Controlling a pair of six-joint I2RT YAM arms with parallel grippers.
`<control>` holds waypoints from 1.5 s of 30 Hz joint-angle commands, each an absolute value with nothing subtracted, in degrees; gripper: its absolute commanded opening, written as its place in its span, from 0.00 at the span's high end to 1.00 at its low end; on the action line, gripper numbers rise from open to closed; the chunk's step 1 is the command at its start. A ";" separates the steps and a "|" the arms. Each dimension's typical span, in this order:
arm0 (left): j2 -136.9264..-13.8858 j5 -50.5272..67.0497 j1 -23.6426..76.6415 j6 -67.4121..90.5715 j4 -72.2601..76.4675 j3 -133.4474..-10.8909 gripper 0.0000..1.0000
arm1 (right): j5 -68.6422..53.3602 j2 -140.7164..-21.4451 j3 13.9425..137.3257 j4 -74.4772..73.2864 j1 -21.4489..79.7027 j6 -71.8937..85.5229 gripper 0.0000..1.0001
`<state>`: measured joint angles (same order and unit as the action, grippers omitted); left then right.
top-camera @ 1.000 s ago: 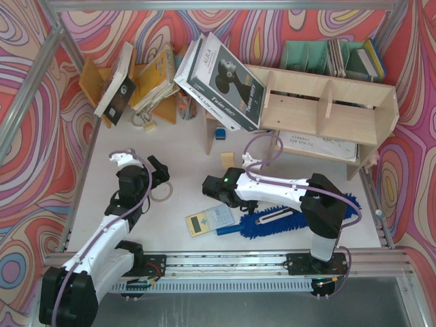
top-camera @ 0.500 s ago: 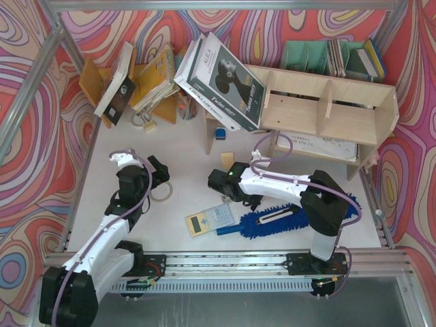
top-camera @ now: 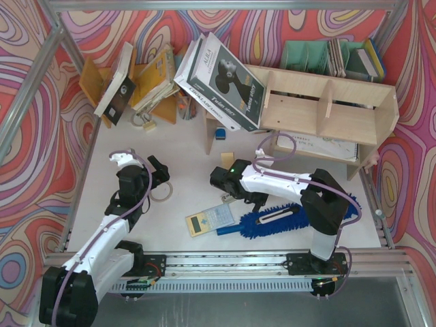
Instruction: Dust the bookshelf with a duster
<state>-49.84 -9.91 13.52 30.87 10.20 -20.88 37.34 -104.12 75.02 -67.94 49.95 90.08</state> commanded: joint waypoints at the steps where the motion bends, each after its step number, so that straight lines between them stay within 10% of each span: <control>1: -50.02 -10.56 13.71 31.20 9.76 -21.39 0.01 | 39.07 -102.08 75.80 -73.58 50.00 93.08 0.45; 45: -50.09 -10.59 13.71 31.46 9.71 -21.53 0.01 | 27.35 -90.71 57.96 -71.55 49.40 105.51 0.51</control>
<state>-50.00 -9.91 13.52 31.07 10.00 -20.91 26.70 -91.18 58.39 -70.70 49.80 103.83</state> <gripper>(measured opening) 0.985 0.486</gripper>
